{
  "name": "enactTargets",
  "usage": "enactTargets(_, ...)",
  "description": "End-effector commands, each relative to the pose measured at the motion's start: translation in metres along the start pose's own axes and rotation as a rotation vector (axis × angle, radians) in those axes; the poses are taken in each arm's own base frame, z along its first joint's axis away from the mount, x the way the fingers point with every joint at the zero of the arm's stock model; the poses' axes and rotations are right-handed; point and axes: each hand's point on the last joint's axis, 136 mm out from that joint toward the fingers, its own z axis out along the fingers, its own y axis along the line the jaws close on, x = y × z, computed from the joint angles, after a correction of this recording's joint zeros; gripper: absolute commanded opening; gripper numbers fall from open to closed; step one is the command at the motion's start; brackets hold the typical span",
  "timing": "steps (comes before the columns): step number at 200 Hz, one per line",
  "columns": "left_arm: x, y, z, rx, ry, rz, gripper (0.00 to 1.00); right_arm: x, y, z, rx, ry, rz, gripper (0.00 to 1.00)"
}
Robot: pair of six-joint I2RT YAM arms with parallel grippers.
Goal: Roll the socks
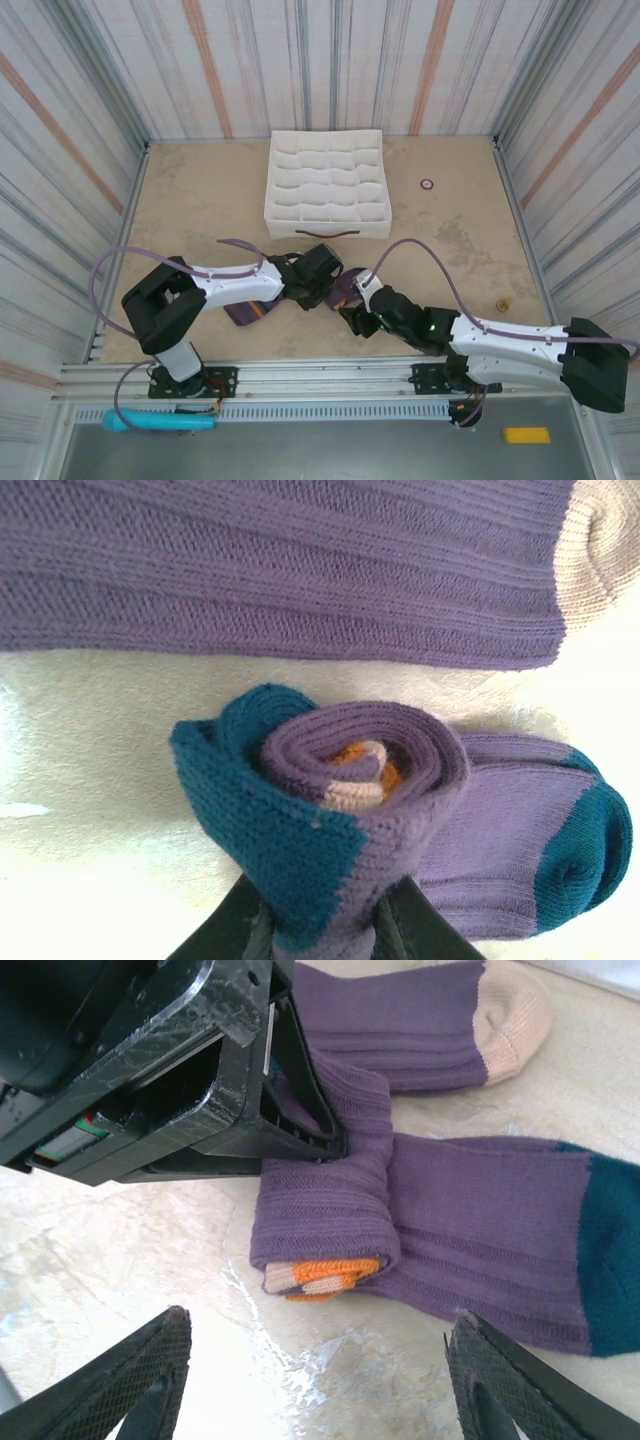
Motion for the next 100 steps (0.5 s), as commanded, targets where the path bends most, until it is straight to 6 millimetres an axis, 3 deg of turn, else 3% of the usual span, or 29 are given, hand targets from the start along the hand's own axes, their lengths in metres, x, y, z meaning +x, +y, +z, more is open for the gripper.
enactTargets(1,0.004,0.011,0.003,-0.061,0.018,-0.011,0.00,-0.007,-0.006,0.007,0.057,-0.054,-0.074,0.69)
enactTargets(100,0.015,0.009,0.006,-0.054,0.081,-0.019,0.00,0.004,0.004,0.042,0.059,-0.008,-0.124,0.66)
